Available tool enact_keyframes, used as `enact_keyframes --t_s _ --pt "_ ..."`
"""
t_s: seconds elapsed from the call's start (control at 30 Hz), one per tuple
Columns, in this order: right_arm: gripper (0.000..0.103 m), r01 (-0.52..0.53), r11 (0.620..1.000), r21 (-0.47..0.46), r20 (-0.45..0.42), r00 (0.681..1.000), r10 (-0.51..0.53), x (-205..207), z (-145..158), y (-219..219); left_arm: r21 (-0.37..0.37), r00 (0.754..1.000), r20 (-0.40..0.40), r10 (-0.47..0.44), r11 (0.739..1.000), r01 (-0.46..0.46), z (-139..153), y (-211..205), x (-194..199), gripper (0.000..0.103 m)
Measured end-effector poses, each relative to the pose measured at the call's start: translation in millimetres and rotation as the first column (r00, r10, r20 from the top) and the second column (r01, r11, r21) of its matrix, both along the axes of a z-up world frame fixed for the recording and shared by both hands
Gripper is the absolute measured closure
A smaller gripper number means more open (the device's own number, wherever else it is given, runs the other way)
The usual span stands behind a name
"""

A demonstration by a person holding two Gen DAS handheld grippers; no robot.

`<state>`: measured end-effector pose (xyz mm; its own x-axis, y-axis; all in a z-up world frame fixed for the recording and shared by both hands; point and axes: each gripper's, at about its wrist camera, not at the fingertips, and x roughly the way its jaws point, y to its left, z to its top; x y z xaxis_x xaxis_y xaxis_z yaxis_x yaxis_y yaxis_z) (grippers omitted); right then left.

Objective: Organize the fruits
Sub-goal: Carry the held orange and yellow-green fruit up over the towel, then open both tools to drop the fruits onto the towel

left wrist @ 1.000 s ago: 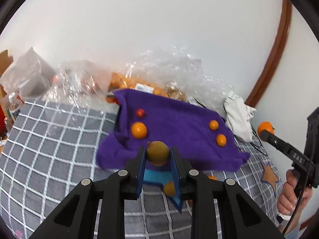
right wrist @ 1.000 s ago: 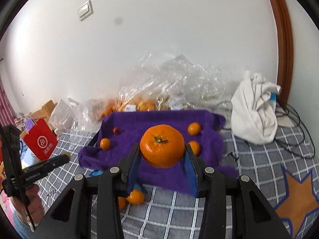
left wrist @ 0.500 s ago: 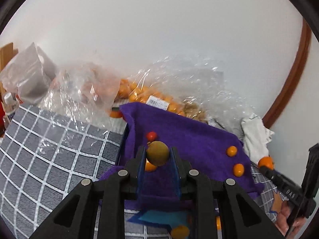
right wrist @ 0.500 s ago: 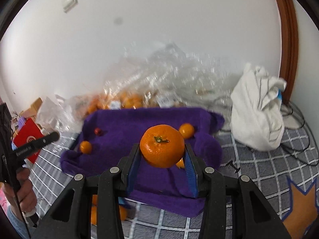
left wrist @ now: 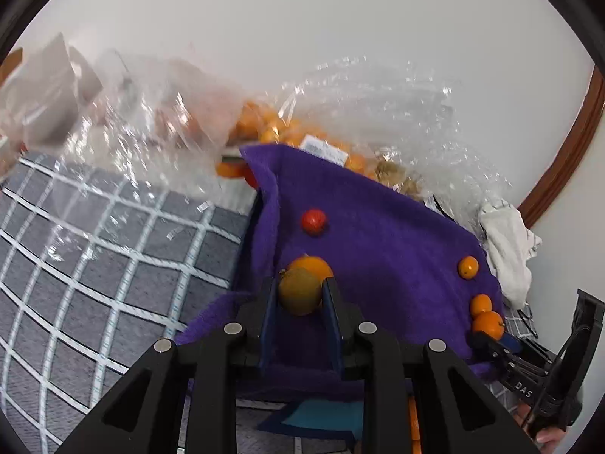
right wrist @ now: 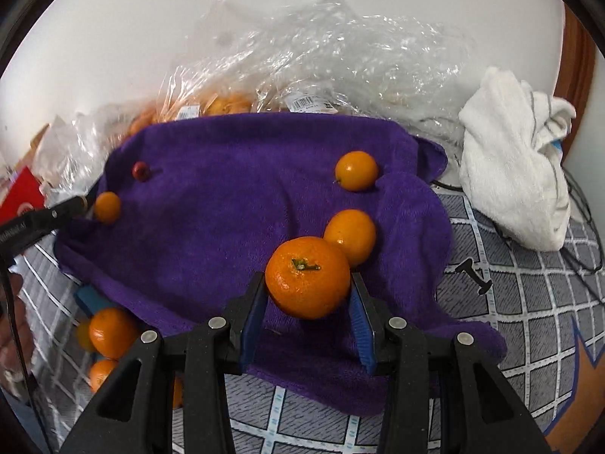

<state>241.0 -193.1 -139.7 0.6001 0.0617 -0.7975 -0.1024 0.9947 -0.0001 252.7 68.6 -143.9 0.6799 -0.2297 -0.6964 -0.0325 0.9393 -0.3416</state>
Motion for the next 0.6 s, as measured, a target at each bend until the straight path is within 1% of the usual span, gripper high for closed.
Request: enact_keyframes --t_s 0.07,0.2,0.27,0.37,0.57,0.6 --pt "0.06 -0.004 1.0 0.024 -0.005 1.0 0.004 -1 -1 -2 0.025 1.0 -0.02 -0.01 1.0 0.011 -4 -5 2 0.08" --pt "0.061 -0.01 1.0 0.003 0.011 1.0 0.01 -4 -2 1 0.096 1.0 -0.013 -0.017 0.995 0.018 -7 -14 1 0.08" --pt "0.061 -0.009 1.0 0.003 0.008 1.0 0.009 -2 -2 2 0.114 1.0 -0.015 -0.019 0.993 0.021 -7 -16 1 0.08" --pt "0.06 -0.002 1.0 -0.005 0.011 1.0 0.002 -3 -1 3 0.12 1.0 -0.014 -0.019 0.993 0.02 -8 -17 2 0.08" --pt "0.055 -0.005 1.0 -0.008 0.022 1.0 0.005 -3 1 4 0.19 1.0 -0.001 -0.017 0.982 0.017 -10 -25 4 0.08" --pt "0.051 -0.012 1.0 0.001 0.028 1.0 0.012 -5 3 3 0.196 1.0 0.002 -0.018 0.98 0.018 -10 -25 5 0.08"
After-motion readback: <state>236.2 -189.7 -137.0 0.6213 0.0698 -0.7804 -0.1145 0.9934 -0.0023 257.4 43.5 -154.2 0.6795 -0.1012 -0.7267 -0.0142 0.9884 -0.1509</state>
